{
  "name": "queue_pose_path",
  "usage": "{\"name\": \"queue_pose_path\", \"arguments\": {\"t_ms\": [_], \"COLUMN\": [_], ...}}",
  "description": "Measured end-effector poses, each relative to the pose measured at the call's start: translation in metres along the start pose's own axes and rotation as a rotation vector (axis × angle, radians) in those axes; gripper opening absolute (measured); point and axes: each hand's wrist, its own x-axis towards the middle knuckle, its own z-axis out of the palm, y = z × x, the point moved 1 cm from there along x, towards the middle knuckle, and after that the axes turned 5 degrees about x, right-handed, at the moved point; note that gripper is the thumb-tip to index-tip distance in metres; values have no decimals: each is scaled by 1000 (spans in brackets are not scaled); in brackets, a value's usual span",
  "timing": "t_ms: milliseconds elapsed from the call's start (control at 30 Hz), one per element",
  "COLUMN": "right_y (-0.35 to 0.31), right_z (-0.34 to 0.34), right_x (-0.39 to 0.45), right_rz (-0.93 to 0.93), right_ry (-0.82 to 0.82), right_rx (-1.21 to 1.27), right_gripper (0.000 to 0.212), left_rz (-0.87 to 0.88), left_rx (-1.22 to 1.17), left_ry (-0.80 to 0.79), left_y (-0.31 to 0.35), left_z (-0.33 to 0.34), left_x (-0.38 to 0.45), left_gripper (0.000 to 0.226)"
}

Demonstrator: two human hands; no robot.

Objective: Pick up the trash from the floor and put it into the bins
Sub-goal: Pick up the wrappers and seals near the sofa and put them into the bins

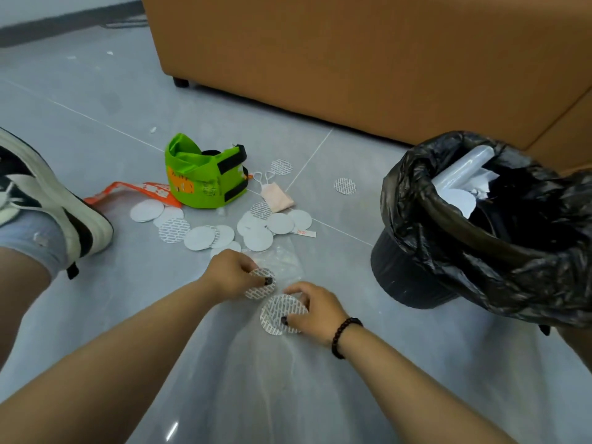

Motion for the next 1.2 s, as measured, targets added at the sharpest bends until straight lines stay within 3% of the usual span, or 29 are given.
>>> {"name": "queue_pose_path", "arguments": {"t_ms": [100, 233, 333, 500, 667, 900, 1100, 1200], "right_y": [3, 3, 5, 8, 11, 13, 18, 14], "right_z": [13, 17, 17, 16, 18, 29, 44, 41], "right_x": [-1, 2, 4, 3, -7, -38, -57, -60], "right_rz": [30, 57, 54, 16, -57, -97, -76, -36], "right_ry": [1, 13, 28, 33, 77, 110, 77, 94], "right_rx": [-2, -30, -23, 1, 62, 231, 234, 286], "right_gripper": [52, 39, 36, 35, 34, 23, 30, 26], "left_rz": [-3, -142, -197, -242, -127, -312, -452, -446], "left_rx": [-232, -128, 252, 278, 454, 272, 99, 37], "left_ry": [109, 434, 368, 289, 346, 242, 164, 184], "left_y": [-2, -14, -15, -16, -15, -20, -31, -28], "left_z": [-14, -28, -30, -25, -15, -21, -17, -11], "left_x": [1, 28, 44, 58, 52, 51, 32, 14], "left_gripper": [22, 19, 31, 32, 30, 64, 70, 59]}}
